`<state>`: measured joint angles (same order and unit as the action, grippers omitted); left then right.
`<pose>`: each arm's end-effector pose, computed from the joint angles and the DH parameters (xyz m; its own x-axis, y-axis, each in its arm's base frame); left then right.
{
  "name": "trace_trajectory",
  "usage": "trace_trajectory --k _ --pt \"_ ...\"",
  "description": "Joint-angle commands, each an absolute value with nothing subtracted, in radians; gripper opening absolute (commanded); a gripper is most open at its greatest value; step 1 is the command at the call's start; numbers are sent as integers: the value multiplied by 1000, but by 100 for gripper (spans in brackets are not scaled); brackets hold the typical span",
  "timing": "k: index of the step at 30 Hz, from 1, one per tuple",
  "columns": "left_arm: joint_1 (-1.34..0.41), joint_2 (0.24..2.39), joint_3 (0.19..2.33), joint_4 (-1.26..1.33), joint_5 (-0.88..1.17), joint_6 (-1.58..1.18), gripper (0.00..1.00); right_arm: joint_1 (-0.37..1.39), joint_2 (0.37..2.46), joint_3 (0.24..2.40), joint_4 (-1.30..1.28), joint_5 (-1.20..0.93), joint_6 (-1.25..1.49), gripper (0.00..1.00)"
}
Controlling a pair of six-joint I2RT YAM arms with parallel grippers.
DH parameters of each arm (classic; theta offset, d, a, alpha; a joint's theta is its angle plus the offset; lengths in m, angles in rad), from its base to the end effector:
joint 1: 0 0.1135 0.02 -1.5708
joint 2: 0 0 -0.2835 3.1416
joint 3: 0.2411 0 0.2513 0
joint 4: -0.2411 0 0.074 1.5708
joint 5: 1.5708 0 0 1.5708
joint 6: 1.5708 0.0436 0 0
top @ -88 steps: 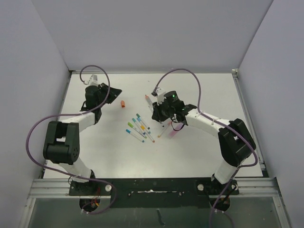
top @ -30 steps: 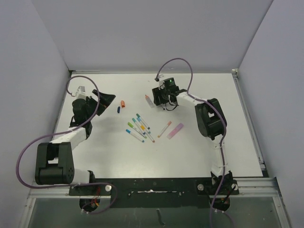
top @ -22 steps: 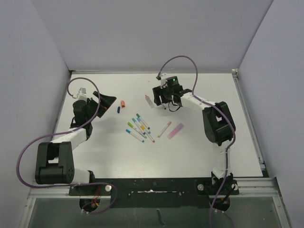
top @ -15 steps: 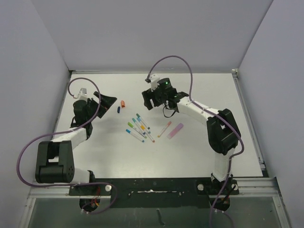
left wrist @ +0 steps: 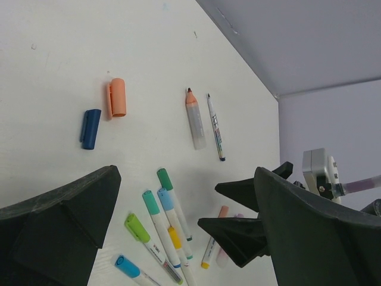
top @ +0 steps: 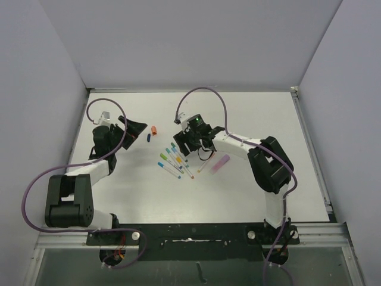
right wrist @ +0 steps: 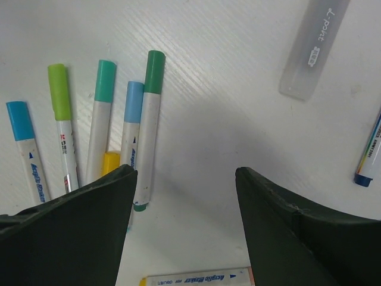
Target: Open the pen caps
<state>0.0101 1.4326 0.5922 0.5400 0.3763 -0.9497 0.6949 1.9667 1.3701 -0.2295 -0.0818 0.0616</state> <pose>0.2980 -0.0130 0.2187 -0.4500 -0.7609 -0.4674 -0.0418 0.5408 -0.8401 0.3392 0.2874 0.2012 -0.6056 -0.4250 -0.6728 -0.6446 0.7577 0.1017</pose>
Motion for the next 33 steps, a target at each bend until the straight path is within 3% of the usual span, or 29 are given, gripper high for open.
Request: trace_trajectory --k 1,33 --pt "12 1446 617 583 399 -942 98 707 1976 1379 -207 -55 52 68" --pt "14 1453 591 603 402 -953 98 742 2047 1389 -216 -25 41 63"
